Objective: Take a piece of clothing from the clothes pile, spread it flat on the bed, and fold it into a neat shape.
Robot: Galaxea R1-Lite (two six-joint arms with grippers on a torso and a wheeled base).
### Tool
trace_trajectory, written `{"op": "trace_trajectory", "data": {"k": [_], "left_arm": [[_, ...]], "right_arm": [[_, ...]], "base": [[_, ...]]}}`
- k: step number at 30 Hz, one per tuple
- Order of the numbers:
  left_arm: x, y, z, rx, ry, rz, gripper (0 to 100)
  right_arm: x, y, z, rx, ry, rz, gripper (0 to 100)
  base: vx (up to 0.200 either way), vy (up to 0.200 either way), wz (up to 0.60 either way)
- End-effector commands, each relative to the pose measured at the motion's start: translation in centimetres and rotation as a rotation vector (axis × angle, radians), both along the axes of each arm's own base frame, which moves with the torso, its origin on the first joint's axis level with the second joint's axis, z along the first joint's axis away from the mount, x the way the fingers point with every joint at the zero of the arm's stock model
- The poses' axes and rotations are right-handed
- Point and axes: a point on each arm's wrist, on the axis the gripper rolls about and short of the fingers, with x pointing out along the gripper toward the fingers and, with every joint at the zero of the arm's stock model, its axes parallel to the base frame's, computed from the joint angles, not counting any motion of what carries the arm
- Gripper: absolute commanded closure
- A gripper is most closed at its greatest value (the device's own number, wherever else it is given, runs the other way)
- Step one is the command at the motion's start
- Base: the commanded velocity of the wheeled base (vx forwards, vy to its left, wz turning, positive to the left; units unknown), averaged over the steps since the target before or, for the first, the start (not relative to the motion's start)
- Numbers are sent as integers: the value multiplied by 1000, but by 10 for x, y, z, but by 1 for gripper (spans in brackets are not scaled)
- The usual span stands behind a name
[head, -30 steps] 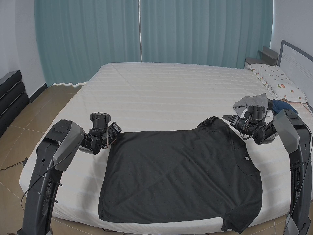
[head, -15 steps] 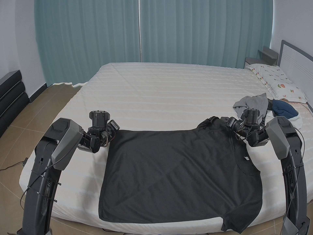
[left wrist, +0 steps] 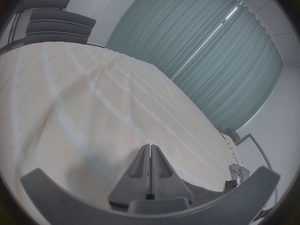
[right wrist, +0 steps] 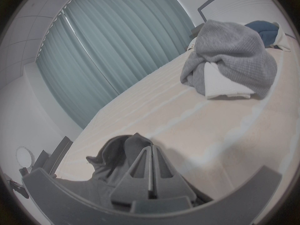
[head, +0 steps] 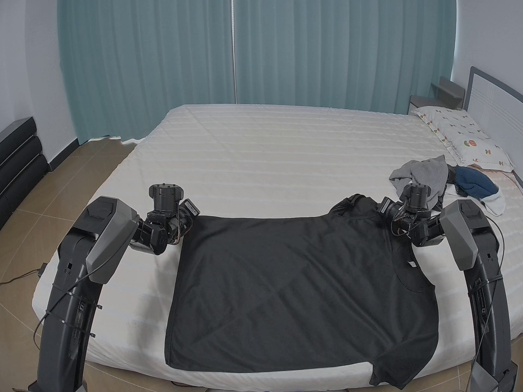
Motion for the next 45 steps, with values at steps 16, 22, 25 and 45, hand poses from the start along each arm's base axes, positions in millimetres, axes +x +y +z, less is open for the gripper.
{"op": "trace_trajectory", "data": {"k": [16,22,25,45], "left_arm": [[9,12,16,-28,-141,77,100],[9,11,16,-30,-151,80,100],[8,11,10,-25,-139,76,100],[7,8,5,-20,-121,69,100]], "right_arm": [[10,-19,17,-13,-115,-108,100],[10,-19,14,-17,-122,-116,100],[10,-9,9,-13,-86,-91,100],[7,15,-20,-37,19,16,0]], "base": [[0,0,0],[0,0,0],[0,0,0],[0,0,0]]}}
